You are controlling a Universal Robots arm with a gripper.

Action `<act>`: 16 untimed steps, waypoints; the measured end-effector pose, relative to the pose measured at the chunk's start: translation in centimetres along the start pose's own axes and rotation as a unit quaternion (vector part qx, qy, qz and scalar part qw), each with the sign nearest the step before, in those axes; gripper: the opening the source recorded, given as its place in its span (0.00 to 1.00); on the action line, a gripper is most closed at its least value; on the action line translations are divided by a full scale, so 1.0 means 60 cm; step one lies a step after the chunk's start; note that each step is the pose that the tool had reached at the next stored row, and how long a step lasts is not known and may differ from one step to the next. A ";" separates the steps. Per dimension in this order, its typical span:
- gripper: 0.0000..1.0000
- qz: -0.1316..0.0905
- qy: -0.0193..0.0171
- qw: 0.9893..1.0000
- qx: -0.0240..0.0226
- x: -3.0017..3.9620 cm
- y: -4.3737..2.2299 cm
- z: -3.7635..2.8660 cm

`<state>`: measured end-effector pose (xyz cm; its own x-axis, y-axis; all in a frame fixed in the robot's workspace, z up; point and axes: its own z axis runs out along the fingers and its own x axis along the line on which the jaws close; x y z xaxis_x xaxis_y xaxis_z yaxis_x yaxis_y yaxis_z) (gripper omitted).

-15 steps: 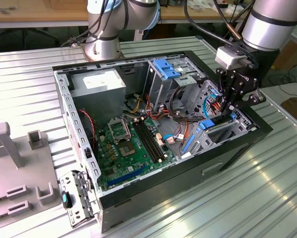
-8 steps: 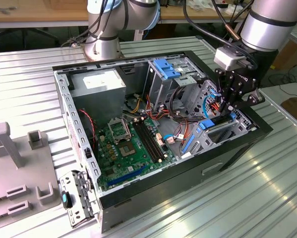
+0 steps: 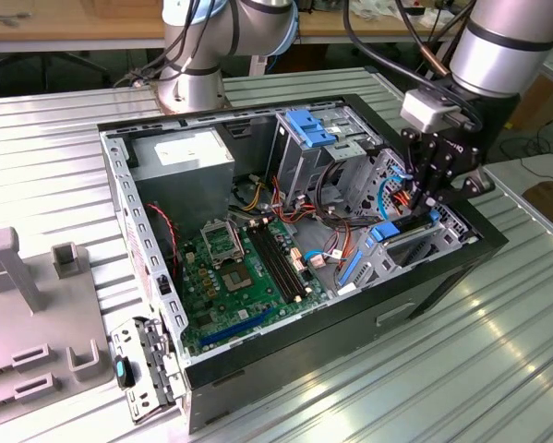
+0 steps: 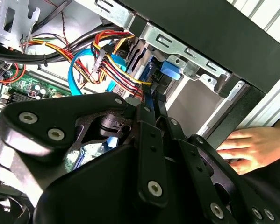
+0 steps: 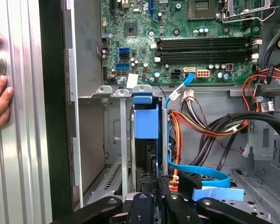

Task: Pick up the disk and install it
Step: 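Insert the first disk wire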

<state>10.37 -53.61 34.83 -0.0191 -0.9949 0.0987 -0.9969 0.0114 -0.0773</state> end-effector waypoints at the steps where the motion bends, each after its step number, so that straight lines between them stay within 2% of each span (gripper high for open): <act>1: 0.16 0.000 -0.003 1.000 0.000 0.002 0.000 0.000; 2: 0.16 0.001 -0.006 1.000 0.000 0.002 0.000 0.000; 3: 0.16 0.001 -0.015 1.000 -0.001 0.003 0.000 0.000; 4: 0.16 0.003 -0.020 1.000 -0.002 0.004 0.000 0.000; 8: 0.16 0.004 -0.022 1.000 -0.002 0.013 -0.001 0.001; 16: 0.16 0.004 -0.022 1.000 -0.002 0.012 -0.001 0.003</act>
<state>10.41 -54.37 34.72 -0.0233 -0.9983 0.0537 -0.9971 0.0194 -0.0737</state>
